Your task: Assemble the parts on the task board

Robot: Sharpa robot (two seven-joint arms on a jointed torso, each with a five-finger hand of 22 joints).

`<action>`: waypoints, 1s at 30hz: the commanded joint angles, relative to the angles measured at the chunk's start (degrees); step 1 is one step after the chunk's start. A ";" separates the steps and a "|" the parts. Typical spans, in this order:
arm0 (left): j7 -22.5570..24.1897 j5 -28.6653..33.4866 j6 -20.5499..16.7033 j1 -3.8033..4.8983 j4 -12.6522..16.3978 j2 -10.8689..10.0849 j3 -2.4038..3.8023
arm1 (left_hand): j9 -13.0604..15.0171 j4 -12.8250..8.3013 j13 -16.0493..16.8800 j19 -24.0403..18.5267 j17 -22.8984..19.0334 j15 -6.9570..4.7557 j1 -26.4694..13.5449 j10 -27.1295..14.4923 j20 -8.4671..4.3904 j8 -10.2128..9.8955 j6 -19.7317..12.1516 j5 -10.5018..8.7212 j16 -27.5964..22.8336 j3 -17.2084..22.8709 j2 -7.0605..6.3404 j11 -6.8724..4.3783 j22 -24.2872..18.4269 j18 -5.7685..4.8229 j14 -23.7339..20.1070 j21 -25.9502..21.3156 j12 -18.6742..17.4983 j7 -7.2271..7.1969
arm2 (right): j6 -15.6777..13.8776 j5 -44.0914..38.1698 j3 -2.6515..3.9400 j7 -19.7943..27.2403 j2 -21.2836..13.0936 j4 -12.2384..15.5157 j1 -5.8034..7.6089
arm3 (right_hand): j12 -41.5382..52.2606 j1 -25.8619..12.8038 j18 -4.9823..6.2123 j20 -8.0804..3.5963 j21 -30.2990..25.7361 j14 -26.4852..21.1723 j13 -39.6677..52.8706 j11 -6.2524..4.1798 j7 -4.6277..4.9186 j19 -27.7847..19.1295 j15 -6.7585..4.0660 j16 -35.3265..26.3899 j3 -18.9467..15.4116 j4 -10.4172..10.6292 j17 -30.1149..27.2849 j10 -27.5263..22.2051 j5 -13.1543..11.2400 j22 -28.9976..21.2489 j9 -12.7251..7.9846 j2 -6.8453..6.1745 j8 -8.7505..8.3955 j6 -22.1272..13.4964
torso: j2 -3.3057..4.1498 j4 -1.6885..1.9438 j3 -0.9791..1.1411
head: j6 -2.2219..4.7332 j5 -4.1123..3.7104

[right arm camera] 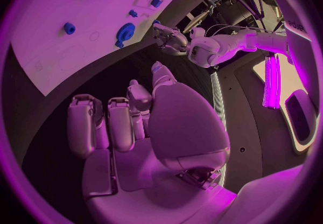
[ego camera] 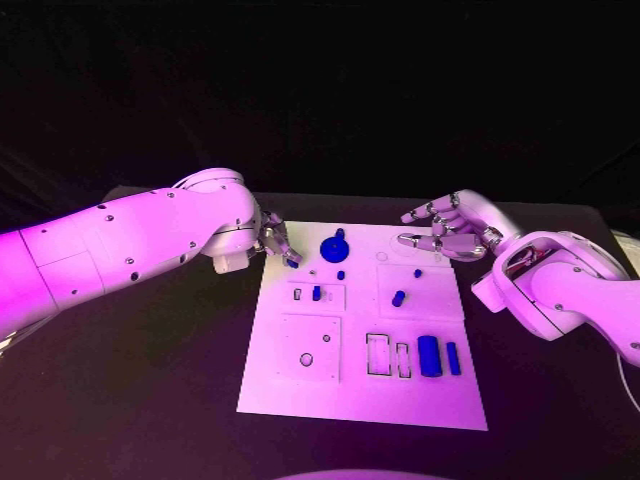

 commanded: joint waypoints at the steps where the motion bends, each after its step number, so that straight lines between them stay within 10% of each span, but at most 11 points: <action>1: 1.00 1.54 -4.71 -0.57 3.12 -1.52 -0.14 | 0.08 -7.07 0.06 1.88 15.08 0.21 -0.13 0.49 0.20 0.37 0.03 0.24 0.17 7.67 -0.50 -0.11 9.22 0.07 6.04 0.23 0.26 -0.17 | 0.80 -0.45 -0.03 -0.02 -0.03 0.01 -0.05 | -0.08 -0.15 0.74 -0.04 -0.26 2.72 0.03 -0.01 0.02 -0.50 -0.51 -0.25 -0.24 -0.09 -0.03 -0.40 0.36 1.43 0.03 0.26 -0.04 0.52 | 0.00 0.04 0.01 | -0.09 0.14; 12: 1.81 -4.82 -7.40 -2.92 10.25 -5.59 -0.85 | 0.32 -7.81 -0.08 2.07 15.08 0.14 -0.38 0.68 0.13 0.88 0.12 0.22 0.17 9.13 -1.75 -0.24 9.51 0.00 6.04 0.44 0.22 -0.30 | 1.00 -0.45 -0.09 -0.11 0.03 -0.11 -0.08 | -0.03 -0.14 0.73 -0.04 -0.25 2.71 0.06 -0.02 0.01 -0.48 -0.51 -0.28 -0.27 -0.09 -0.07 -0.37 0.38 1.45 0.03 0.28 -0.03 0.54 | 0.07 -0.02 -0.09 | -0.23 0.58; 30: 1.39 -9.17 -6.63 -4.68 11.21 -5.35 -0.89 | 0.37 -8.08 -0.10 2.07 15.08 0.12 -0.38 0.78 0.11 1.03 0.19 0.17 0.17 9.62 -2.19 -0.27 9.52 0.00 6.04 0.43 0.23 -0.33 | 1.14 -0.44 -0.12 -0.03 0.25 -0.11 -0.19 | -0.03 -0.14 0.73 -0.04 -0.25 2.71 0.06 -0.02 0.01 -0.48 -0.51 -0.28 -0.27 -0.09 -0.07 -0.37 0.38 1.45 0.03 0.28 -0.03 0.54 | 0.13 -0.16 -0.01 | -0.59 0.67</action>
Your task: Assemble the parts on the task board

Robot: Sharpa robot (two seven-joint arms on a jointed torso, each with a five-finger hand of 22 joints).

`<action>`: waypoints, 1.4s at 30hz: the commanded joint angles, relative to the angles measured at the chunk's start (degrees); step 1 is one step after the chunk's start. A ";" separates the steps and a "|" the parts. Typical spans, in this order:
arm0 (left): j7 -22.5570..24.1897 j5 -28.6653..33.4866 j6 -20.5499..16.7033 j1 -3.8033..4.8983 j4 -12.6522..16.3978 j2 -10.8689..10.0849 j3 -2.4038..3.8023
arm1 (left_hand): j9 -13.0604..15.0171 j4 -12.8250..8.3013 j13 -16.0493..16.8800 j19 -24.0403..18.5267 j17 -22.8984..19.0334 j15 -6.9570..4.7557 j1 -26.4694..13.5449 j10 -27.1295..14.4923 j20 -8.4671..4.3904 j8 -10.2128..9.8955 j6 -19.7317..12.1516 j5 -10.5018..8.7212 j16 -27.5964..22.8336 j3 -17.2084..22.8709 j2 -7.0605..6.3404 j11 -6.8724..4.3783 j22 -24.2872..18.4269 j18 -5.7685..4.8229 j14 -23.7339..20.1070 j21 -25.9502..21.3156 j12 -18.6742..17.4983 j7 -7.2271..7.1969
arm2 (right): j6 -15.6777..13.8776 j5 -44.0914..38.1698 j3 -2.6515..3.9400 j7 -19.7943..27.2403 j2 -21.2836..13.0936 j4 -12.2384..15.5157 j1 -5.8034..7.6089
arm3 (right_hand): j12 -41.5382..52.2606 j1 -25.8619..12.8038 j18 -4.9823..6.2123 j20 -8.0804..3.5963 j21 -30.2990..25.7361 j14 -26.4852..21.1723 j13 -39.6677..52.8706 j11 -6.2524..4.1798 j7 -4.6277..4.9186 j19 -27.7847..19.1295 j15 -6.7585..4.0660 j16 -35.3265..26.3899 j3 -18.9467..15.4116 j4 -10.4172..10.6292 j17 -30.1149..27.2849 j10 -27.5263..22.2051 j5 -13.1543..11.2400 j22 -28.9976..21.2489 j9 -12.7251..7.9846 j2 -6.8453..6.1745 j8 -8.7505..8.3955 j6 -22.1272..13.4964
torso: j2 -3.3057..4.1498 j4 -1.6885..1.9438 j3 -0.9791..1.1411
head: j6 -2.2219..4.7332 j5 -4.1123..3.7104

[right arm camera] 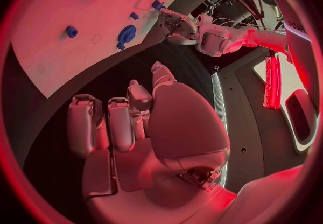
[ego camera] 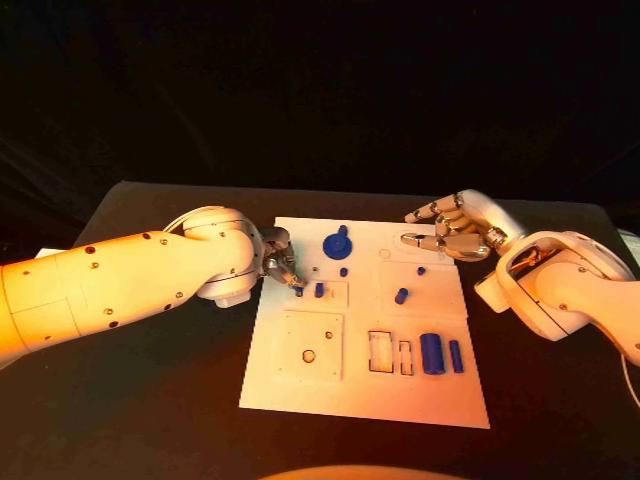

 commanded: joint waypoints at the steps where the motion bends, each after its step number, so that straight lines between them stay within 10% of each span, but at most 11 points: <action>1: 0.29 -1.84 0.26 -0.09 -0.01 0.20 -0.01 | 0.04 -6.83 -0.05 2.07 15.09 0.12 0.27 0.40 0.11 0.20 0.14 0.17 0.17 7.28 -0.30 0.10 9.52 0.00 6.04 0.20 0.23 -0.31 | 0.76 -0.44 0.00 0.05 0.07 0.07 -0.06 | -0.03 -0.14 0.73 -0.04 -0.25 2.71 0.05 -0.02 0.01 -0.48 -0.51 -0.28 -0.27 -0.10 -0.08 -0.38 0.38 1.41 0.03 0.28 -0.03 0.54 | -0.01 -0.01 0.01 | -0.13 0.01; 42: -2.76 -1.28 3.71 -0.30 0.61 0.72 -0.02 | 0.11 -6.96 -0.45 1.95 15.09 0.16 -0.73 0.76 0.12 0.79 0.60 0.45 0.17 9.62 -1.58 0.09 9.44 0.05 6.04 -0.03 -0.05 -0.35 | 0.67 -0.42 -0.01 0.28 0.14 0.05 -0.18 | -0.03 -0.14 0.73 -0.04 -0.25 2.71 0.05 -0.02 0.01 -0.48 -0.51 -0.28 -0.27 -0.10 -0.08 -0.38 0.38 1.41 0.03 0.28 -0.03 0.54 | -0.06 0.02 0.09 | -0.49 0.13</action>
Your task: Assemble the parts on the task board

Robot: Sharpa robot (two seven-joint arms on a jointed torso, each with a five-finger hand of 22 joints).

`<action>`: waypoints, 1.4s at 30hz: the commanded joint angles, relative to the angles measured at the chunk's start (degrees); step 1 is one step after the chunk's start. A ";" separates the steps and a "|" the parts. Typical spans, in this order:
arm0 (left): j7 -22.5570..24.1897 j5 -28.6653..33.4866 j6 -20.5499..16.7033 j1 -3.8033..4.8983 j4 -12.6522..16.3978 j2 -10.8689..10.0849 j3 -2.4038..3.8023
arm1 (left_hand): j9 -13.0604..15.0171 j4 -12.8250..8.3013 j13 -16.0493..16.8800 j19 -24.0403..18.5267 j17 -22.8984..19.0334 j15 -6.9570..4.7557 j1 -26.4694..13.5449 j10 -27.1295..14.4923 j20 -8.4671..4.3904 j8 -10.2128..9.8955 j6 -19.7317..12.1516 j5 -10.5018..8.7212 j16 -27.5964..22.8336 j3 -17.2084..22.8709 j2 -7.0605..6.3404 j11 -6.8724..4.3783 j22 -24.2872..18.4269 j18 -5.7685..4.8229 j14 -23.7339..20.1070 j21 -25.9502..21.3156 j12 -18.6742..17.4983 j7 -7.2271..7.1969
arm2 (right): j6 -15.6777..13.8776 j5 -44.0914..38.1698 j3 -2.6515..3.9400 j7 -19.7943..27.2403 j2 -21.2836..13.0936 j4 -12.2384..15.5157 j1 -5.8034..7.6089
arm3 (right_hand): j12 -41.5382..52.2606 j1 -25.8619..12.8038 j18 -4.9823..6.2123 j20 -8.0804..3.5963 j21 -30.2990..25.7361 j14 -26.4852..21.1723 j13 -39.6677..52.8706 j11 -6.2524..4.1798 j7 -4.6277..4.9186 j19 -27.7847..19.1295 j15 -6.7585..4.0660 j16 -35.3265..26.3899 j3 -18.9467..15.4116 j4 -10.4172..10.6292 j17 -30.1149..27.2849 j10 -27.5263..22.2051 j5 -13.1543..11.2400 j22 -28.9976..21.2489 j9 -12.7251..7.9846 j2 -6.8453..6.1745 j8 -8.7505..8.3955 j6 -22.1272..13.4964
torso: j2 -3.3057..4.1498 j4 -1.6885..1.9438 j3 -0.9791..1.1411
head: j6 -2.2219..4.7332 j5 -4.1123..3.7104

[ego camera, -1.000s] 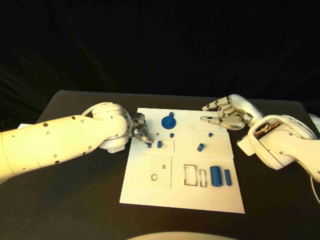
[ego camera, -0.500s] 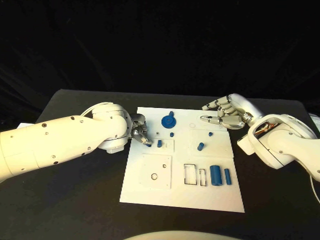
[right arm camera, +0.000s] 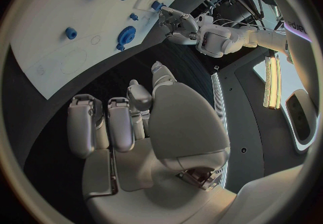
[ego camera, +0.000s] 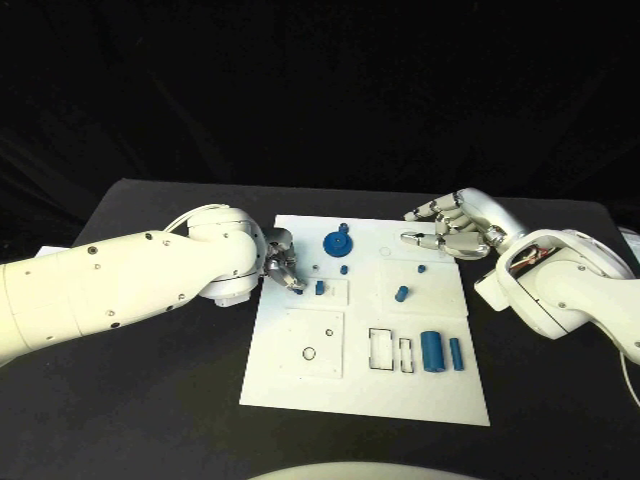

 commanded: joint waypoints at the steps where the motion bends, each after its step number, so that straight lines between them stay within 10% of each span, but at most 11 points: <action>1: -1.55 0.94 1.20 -0.15 -0.28 0.58 -0.10 | -0.03 -6.60 -0.30 1.95 15.05 0.14 -1.02 0.39 0.12 0.33 0.43 0.35 0.17 7.27 0.08 0.05 9.44 0.05 6.04 -0.03 -0.08 -0.39 | 0.44 -0.41 0.00 0.33 0.03 0.12 -0.05 | -0.03 -0.14 0.73 -0.04 -0.25 2.71 0.04 -0.04 0.01 -0.48 -0.52 -0.28 -0.27 -0.09 -0.07 -0.39 0.38 1.44 0.04 0.28 -0.03 0.54 | 0.00 0.01 0.05 | -0.08 0.08; 42: -3.16 0.72 2.46 -0.30 -2.94 2.43 -0.23 | -0.84 -1.14 2.65 3.13 15.05 -0.85 -11.57 2.32 -0.65 1.28 4.03 0.14 0.17 1.59 -1.50 -1.23 11.08 -0.43 6.04 1.30 2.87 -2.09 | 0.35 -0.39 0.00 0.24 -0.34 0.43 -0.05 | -0.29 -0.17 0.79 -0.06 -0.41 2.69 -0.20 -0.05 0.00 -0.63 -0.53 -0.44 -0.48 -0.04 -0.26 -0.50 0.47 1.21 0.04 0.39 -0.01 0.61 | 0.00 -0.01 0.01 | -0.33 0.04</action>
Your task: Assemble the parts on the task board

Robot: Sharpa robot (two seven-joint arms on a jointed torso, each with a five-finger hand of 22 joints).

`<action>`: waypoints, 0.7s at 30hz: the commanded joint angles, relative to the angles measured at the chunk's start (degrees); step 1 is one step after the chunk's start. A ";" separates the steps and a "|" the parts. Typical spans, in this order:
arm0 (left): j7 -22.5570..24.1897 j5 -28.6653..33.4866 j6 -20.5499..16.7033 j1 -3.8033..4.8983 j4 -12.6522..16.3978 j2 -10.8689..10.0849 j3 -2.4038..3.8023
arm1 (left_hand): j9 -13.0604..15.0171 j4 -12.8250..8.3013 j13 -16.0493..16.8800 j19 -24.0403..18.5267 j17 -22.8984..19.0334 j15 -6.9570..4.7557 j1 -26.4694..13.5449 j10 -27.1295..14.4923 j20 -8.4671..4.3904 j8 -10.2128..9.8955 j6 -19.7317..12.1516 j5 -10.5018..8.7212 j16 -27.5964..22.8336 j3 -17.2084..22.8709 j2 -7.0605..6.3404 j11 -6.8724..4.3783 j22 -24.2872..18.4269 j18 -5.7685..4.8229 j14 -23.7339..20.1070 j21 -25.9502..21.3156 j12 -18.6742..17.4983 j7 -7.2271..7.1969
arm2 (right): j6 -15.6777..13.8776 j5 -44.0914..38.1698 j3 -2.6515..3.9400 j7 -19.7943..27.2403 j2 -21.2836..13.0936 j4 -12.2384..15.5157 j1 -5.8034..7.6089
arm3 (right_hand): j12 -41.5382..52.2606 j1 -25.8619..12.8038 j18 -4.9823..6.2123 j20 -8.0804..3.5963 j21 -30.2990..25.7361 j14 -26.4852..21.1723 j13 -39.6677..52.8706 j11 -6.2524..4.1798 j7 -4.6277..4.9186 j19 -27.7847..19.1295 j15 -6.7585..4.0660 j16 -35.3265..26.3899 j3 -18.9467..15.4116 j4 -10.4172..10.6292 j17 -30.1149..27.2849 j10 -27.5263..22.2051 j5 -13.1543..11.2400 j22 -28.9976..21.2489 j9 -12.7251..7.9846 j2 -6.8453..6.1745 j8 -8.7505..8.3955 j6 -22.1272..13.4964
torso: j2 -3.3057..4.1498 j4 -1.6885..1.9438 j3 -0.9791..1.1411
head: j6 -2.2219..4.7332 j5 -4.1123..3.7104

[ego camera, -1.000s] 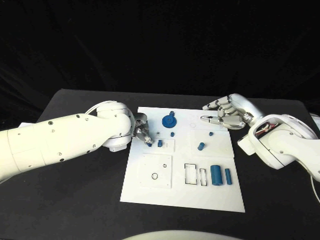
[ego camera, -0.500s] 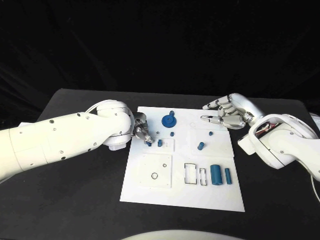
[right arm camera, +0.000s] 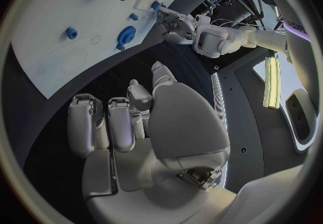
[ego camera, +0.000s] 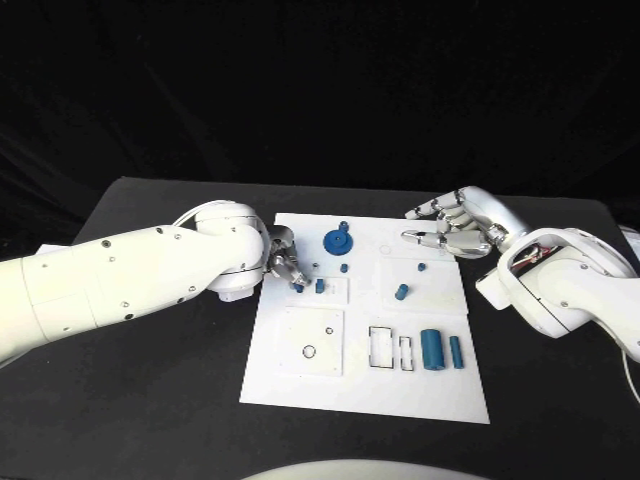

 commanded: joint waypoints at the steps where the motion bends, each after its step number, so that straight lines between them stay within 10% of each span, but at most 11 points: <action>1: -2.49 0.21 0.98 -0.27 0.17 0.29 -0.17 | -0.08 0.15 0.14 2.96 15.08 -0.42 -0.74 0.56 -0.44 0.19 0.39 0.04 0.17 -0.52 0.01 -0.06 11.10 -0.45 6.03 0.25 0.38 -0.04 | 0.43 -0.40 0.00 0.18 -0.02 0.13 -0.04 | -0.29 -0.17 0.79 0.15 -0.19 2.48 -0.06 -0.05 -0.03 -0.42 -0.32 -0.21 -0.32 0.12 -0.05 -0.51 0.22 1.17 0.04 0.39 -0.01 0.22 | -0.01 0.00 0.01 | -0.08 0.01; 21: -2.57 -0.80 1.50 -0.27 -0.20 0.30 -0.13 | -0.39 0.24 1.24 3.33 15.08 -0.60 -0.92 1.16 -0.62 0.26 1.08 0.12 0.17 -2.03 -0.30 -0.30 11.63 -0.61 6.03 0.74 1.35 -0.35 | 0.49 -0.40 0.00 0.17 -0.09 0.22 -0.04 | -0.29 -0.17 0.79 0.15 -0.19 2.48 -0.06 -0.05 -0.03 -0.42 -0.32 -0.21 -0.32 0.12 -0.05 -0.51 0.22 1.17 0.04 0.39 -0.01 0.22 | -0.03 -0.02 -0.01 | -0.14 -0.01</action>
